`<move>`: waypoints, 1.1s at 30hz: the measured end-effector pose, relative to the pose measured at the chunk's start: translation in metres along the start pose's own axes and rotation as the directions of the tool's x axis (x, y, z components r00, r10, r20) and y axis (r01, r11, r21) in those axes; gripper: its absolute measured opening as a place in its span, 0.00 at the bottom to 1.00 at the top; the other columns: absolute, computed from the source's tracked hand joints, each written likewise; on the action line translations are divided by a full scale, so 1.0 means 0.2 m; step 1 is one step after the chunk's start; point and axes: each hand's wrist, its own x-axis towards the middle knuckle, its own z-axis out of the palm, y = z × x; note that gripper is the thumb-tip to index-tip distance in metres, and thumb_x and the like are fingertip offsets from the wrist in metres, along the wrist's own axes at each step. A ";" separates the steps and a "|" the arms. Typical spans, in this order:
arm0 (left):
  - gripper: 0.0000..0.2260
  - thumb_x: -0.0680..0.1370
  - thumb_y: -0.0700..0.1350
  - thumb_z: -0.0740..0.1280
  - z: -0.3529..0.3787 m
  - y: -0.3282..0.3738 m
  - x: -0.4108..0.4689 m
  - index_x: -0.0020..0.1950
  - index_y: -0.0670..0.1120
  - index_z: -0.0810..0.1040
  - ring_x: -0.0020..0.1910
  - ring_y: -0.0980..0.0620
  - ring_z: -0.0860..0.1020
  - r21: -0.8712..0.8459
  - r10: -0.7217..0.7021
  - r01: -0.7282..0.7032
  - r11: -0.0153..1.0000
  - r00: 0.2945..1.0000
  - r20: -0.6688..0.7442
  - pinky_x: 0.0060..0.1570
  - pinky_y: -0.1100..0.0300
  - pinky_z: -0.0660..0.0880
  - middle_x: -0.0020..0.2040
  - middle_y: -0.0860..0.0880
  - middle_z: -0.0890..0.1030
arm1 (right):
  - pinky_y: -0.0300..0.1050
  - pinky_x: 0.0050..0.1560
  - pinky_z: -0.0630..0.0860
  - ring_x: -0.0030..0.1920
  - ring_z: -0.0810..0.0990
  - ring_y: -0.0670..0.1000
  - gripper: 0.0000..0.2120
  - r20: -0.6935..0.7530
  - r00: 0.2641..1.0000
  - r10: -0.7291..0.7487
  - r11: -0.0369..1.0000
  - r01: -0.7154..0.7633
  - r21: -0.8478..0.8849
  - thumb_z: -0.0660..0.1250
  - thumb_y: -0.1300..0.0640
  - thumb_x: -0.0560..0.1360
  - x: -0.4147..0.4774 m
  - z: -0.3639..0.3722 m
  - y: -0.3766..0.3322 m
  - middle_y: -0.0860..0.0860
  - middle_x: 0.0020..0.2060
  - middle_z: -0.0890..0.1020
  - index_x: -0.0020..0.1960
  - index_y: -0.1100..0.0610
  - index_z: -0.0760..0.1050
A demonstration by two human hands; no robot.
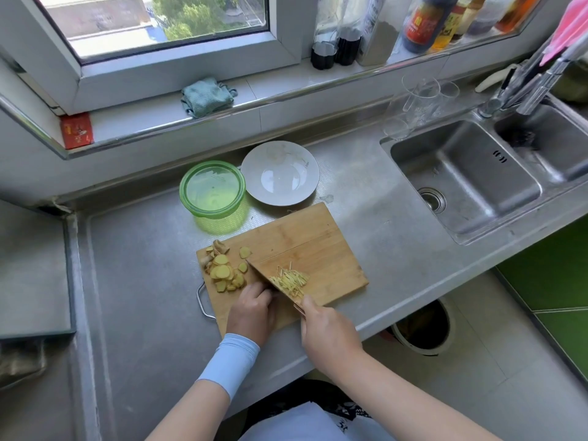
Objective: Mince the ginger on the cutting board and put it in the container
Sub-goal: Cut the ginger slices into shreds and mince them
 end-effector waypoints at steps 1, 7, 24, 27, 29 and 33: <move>0.07 0.69 0.39 0.64 0.00 0.00 0.00 0.37 0.42 0.81 0.38 0.44 0.75 -0.002 -0.004 0.004 1.000 1.000 0.007 0.32 0.56 0.74 0.37 0.45 0.78 | 0.47 0.37 0.67 0.44 0.81 0.60 0.08 0.001 1.000 -0.002 1.000 0.002 0.006 0.54 0.56 0.83 0.00 0.00 0.00 0.55 0.44 0.82 0.62 0.53 0.64; 0.11 0.61 0.29 0.76 0.00 -0.01 0.01 0.38 0.40 0.83 0.39 0.42 0.79 -0.028 -0.003 0.005 1.000 0.997 0.077 0.32 0.56 0.78 0.40 0.43 0.80 | 0.48 0.37 0.68 0.44 0.81 0.57 0.16 0.005 1.000 0.008 1.000 -0.008 -0.011 0.54 0.56 0.83 -0.07 0.02 0.02 0.52 0.44 0.82 0.70 0.52 0.62; 0.14 0.58 0.27 0.73 -0.01 -0.01 0.01 0.40 0.39 0.83 0.40 0.42 0.79 -0.051 0.029 -0.026 0.998 0.998 0.048 0.32 0.57 0.78 0.41 0.43 0.80 | 0.49 0.36 0.70 0.37 0.76 0.56 0.07 0.036 0.999 0.036 0.999 -0.036 0.001 0.53 0.54 0.84 -0.13 0.00 0.04 0.50 0.37 0.76 0.61 0.52 0.63; 0.10 0.63 0.29 0.72 0.00 0.00 0.01 0.40 0.39 0.82 0.40 0.43 0.77 -0.047 0.034 -0.034 0.998 0.999 0.018 0.32 0.56 0.77 0.41 0.43 0.80 | 0.48 0.35 0.70 0.36 0.75 0.55 0.05 0.044 0.998 0.044 0.999 -0.044 -0.014 0.53 0.53 0.84 -0.14 0.00 0.04 0.49 0.36 0.75 0.58 0.52 0.64; 0.06 0.66 0.32 0.69 0.01 -0.01 0.00 0.39 0.40 0.82 0.40 0.43 0.77 -0.041 0.039 -0.039 0.998 0.999 0.002 0.31 0.55 0.77 0.41 0.44 0.80 | 0.48 0.36 0.71 0.39 0.79 0.56 0.05 0.036 0.999 0.041 0.999 -0.040 -0.020 0.53 0.54 0.84 -0.09 0.00 0.01 0.51 0.38 0.79 0.58 0.52 0.64; 0.08 0.64 0.30 0.73 0.02 -0.01 0.01 0.36 0.41 0.81 0.39 0.45 0.75 -0.046 0.007 -0.007 0.999 1.000 -0.007 0.30 0.55 0.75 0.38 0.45 0.79 | 0.48 0.36 0.68 0.42 0.80 0.59 0.08 0.015 0.999 0.029 1.000 -0.029 -0.003 0.54 0.55 0.83 -0.03 0.00 -0.03 0.53 0.43 0.82 0.62 0.53 0.64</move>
